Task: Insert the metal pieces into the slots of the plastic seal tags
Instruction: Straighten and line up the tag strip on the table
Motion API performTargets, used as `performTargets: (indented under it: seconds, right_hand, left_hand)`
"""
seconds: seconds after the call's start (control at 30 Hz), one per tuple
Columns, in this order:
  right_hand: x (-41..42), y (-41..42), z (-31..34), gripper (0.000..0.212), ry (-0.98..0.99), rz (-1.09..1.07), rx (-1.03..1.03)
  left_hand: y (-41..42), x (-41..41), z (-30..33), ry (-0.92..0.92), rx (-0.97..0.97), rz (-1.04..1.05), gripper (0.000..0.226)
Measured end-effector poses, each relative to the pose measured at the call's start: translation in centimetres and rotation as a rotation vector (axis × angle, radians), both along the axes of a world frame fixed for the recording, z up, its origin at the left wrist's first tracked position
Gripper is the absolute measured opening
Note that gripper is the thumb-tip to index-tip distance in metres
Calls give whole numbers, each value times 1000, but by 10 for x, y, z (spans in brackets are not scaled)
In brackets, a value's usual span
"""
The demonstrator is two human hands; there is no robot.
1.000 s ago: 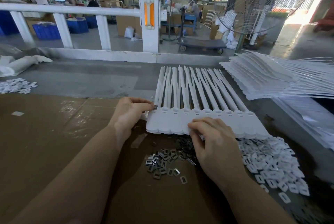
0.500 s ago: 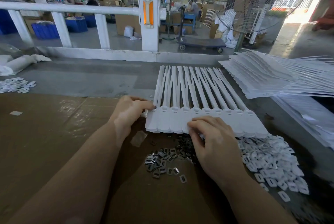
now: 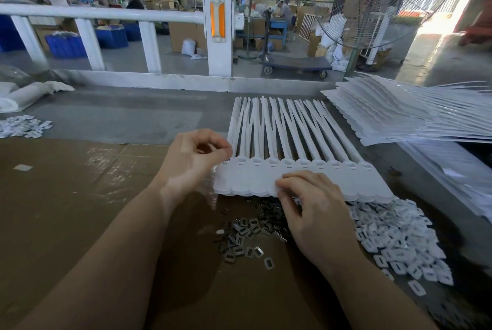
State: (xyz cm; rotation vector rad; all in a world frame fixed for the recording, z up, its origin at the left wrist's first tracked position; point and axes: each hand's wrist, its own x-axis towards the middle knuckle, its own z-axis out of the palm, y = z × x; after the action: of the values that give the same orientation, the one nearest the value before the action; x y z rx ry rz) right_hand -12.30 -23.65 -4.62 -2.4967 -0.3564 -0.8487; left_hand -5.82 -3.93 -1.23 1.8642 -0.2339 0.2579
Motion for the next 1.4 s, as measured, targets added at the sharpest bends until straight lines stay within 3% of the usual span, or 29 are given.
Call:
performTargets:
  seconds: [0.1, 0.2, 0.3, 0.47, 0.7, 1.2, 1.4]
  right_hand:
    - [0, 0, 0, 10, 7, -1, -7]
    - [0, 0, 0, 8, 3, -11, 1]
    - [0, 0, -1, 7, -4, -15, 4]
    - [1, 0, -1, 7, -9, -17, -2]
    - [1, -1, -1, 8, 4, -14, -2]
    - [1, 0, -1, 6, 24, -8, 16]
    - [1, 0, 0, 7, 24, -5, 17]
  left_hand:
    - [-3, -9, 8, -138, 252, -277, 13]
    - [-7, -12, 8, -135, 516, -438, 13]
    - [-7, -13, 5, -89, 690, -528, 13]
    - [-11, -13, 1, -94, 807, -559, 12]
    - [-16, -14, -2, -144, 879, -566, 19]
    - [-16, -13, -6, -171, 884, -555, 11]
    - [-13, -13, 1, -91, 692, -555, 12]
